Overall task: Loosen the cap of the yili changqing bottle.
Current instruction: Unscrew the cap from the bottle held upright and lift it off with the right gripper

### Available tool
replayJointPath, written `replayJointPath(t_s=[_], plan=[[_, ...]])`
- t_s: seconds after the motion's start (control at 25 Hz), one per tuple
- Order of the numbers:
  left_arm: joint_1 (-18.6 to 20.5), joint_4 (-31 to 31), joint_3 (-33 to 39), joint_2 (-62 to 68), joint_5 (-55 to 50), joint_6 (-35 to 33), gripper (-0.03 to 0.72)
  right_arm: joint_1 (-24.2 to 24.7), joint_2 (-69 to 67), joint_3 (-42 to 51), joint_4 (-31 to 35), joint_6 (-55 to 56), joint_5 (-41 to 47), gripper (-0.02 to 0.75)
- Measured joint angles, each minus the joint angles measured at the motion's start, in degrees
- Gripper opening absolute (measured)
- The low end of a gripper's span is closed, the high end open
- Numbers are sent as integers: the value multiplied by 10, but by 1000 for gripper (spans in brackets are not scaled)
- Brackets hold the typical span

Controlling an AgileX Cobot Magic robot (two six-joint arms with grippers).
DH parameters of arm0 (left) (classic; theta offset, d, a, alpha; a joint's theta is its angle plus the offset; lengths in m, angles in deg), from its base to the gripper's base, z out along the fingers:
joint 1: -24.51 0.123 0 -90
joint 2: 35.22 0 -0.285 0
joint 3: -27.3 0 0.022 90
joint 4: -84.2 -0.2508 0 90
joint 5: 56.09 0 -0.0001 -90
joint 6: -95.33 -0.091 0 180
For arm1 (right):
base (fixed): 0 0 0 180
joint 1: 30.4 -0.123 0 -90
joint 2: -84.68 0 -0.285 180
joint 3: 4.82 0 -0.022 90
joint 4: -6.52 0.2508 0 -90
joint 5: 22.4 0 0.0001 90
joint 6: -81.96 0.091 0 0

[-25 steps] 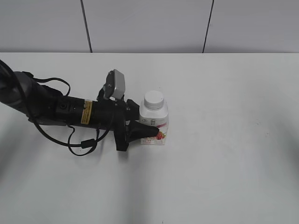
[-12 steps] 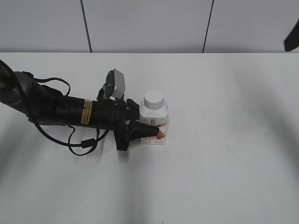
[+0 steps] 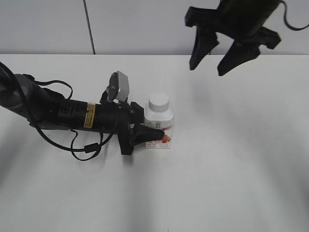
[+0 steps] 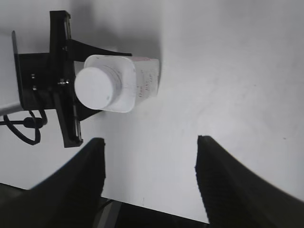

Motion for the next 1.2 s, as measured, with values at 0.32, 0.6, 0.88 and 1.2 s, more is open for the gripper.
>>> replayJointPath(t_s=[0.32, 0.6, 0.88, 1.2], plan=[[0, 2, 0, 0, -1, 0, 358, -63, -97, -88, 0, 50, -2, 480], [0, 2, 0, 0, -1, 0, 358, -87, -149, -127, -8, 81, -7, 480], [0, 2, 0, 0, -1, 0, 358, -99, -163, -134, -60, 107, -1, 480], [0, 2, 0, 0, -2, 0, 358, -101, -178, -134, -58, 111, 4, 480]])
